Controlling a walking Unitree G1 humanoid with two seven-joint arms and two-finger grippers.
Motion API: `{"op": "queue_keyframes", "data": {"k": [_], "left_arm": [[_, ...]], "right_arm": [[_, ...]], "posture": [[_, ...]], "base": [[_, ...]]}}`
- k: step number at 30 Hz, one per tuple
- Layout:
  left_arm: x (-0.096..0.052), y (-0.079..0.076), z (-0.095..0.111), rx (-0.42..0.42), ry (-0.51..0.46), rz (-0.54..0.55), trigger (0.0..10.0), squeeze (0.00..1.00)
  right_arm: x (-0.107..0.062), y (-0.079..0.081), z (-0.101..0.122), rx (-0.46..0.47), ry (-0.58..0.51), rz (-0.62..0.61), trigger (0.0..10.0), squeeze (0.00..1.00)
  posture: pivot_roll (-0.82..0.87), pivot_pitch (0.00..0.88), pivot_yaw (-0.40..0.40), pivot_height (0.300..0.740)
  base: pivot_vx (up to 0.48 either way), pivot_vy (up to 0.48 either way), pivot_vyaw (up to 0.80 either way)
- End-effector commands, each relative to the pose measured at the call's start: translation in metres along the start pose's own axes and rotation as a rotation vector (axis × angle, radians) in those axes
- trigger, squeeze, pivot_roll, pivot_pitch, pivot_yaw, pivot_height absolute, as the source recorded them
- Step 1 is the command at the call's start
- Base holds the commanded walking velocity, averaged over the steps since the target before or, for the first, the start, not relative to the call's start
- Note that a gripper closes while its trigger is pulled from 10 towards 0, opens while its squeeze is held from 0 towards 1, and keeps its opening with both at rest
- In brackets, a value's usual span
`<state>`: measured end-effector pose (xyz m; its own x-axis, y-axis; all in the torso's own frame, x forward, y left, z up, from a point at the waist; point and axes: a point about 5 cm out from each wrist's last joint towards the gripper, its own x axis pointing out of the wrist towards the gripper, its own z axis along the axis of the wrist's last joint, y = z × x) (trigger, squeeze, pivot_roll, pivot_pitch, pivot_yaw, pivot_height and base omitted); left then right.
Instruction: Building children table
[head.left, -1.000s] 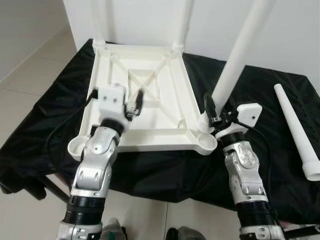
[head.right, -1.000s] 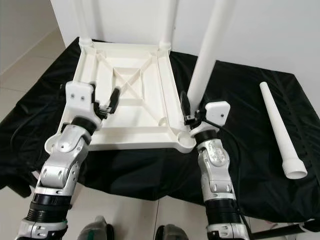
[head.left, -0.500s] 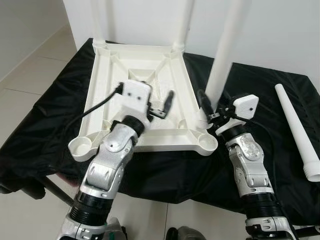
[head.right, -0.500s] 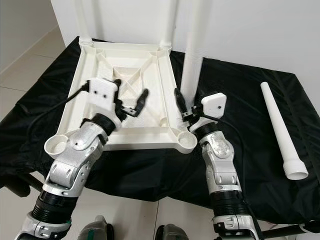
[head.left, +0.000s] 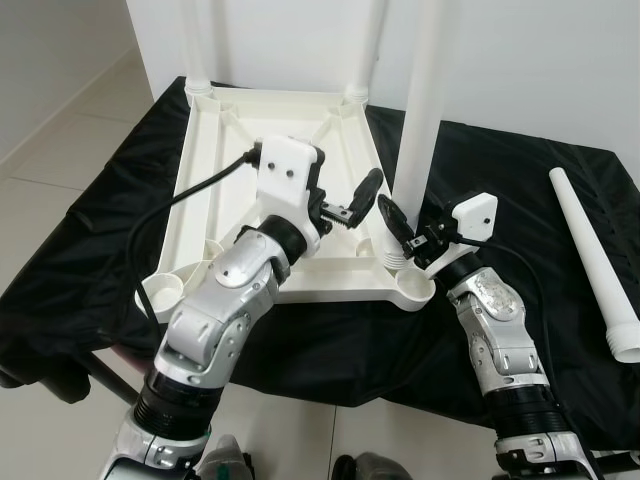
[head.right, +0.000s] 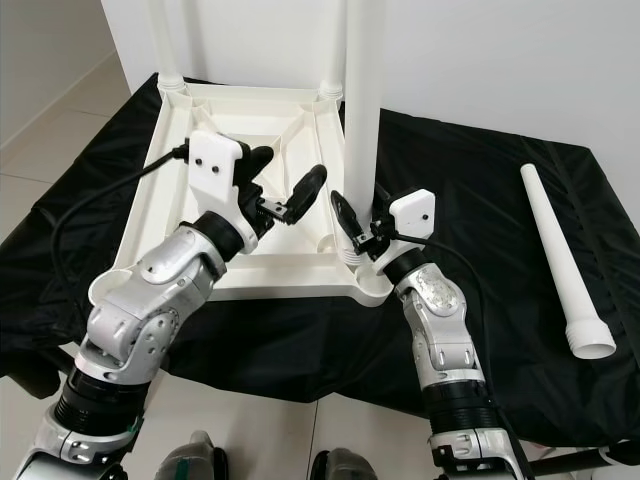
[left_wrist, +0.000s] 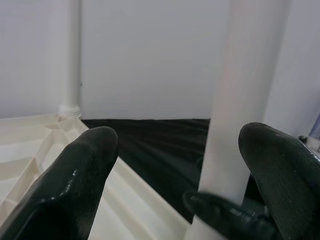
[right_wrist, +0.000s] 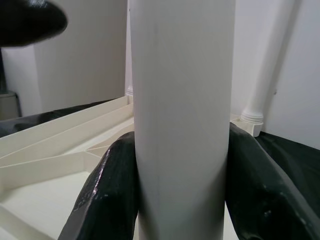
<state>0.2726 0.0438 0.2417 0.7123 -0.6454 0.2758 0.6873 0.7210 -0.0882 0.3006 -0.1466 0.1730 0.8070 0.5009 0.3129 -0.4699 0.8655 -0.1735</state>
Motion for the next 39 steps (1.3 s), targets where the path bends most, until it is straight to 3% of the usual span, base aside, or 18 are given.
{"op": "queue_keyframes", "data": {"k": [1, 14, 37, 38, 39], "left_arm": [[-0.003, -0.022, 0.004, -0.018, -0.005, -0.394, 10.0, 0.00], [-0.002, -0.031, 0.015, -0.077, -0.008, -0.504, 10.0, 0.00], [0.004, -0.035, 0.021, -0.096, 0.002, -0.525, 10.0, 0.00], [0.003, -0.035, 0.022, -0.097, -0.001, -0.524, 4.0, 0.00], [0.004, -0.034, 0.022, -0.102, -0.001, -0.519, 0.0, 0.00]], "right_arm": [[0.002, 0.000, 0.002, -0.004, 0.004, 0.031, 10.0, 0.00], [0.004, 0.015, 0.003, 0.014, 0.033, 0.175, 10.0, 0.00], [0.000, 0.028, 0.002, 0.015, 0.063, 0.304, 10.0, 0.00], [0.000, 0.028, 0.002, 0.013, 0.063, 0.304, 10.0, 0.00], [0.000, 0.027, 0.002, 0.012, 0.063, 0.306, 10.0, 0.00]], "posture": [[0.05, 0.000, -0.054, 0.740], [0.05, 0.000, -0.055, 0.740], [0.04, 0.000, -0.047, 0.740], [0.04, 0.000, -0.047, 0.740], [0.04, 0.000, -0.047, 0.740]], "base": [[0.000, 0.000, 0.00], [0.000, 0.000, 0.00], [0.000, 0.000, 0.00], [0.000, 0.000, 0.00], [0.000, 0.000, 0.00]]}}
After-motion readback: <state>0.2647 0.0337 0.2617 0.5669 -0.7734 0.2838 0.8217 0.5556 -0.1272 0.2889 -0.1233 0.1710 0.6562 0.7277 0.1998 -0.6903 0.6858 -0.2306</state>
